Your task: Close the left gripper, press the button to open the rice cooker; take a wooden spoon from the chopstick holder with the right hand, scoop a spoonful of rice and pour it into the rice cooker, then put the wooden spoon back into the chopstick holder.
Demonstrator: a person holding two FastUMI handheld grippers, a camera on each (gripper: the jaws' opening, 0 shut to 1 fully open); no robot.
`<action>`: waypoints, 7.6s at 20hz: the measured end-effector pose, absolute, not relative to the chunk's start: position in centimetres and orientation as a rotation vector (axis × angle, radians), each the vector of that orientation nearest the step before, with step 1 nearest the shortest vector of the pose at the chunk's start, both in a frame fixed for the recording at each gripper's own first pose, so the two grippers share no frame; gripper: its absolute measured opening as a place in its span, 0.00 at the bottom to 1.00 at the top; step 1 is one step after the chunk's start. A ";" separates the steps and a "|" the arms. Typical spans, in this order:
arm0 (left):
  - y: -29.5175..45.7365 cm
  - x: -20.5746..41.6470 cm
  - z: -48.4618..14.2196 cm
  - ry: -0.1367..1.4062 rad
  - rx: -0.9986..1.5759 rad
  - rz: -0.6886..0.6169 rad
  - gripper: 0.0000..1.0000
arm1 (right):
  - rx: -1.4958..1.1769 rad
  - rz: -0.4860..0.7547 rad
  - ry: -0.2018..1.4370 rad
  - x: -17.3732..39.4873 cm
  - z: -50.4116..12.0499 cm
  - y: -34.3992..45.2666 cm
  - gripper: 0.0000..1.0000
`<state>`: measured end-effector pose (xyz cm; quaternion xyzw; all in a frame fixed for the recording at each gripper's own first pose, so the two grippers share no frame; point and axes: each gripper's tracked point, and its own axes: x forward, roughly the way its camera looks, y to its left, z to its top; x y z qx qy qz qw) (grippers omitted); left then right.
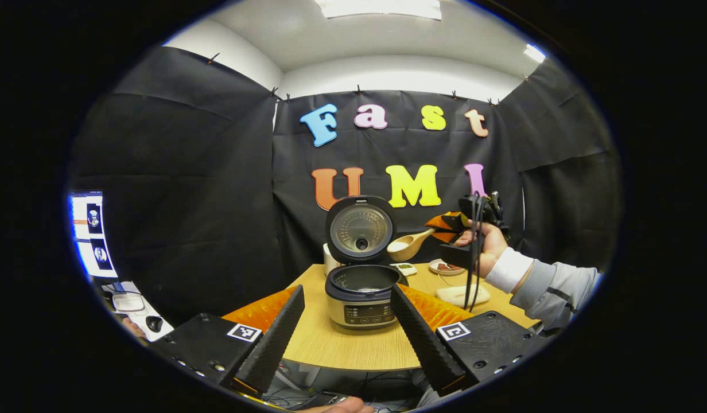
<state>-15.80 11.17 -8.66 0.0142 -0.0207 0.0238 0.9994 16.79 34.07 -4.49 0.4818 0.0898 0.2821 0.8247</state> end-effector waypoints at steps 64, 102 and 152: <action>5.7 -14.7 -9.9 -0.027 -0.003 0.033 0.96 | -0.141 0.099 -0.208 23.5 0.4 4.0 0.13; 3.8 -2.0 -4.9 -0.012 -0.038 0.020 0.96 | 0.069 -0.095 -0.071 23.3 -9.5 -13.6 1.00; 9.2 32.2 6.7 0.091 0.001 0.027 0.95 | 0.089 0.219 -0.216 4.2 -9.5 -4.5 0.99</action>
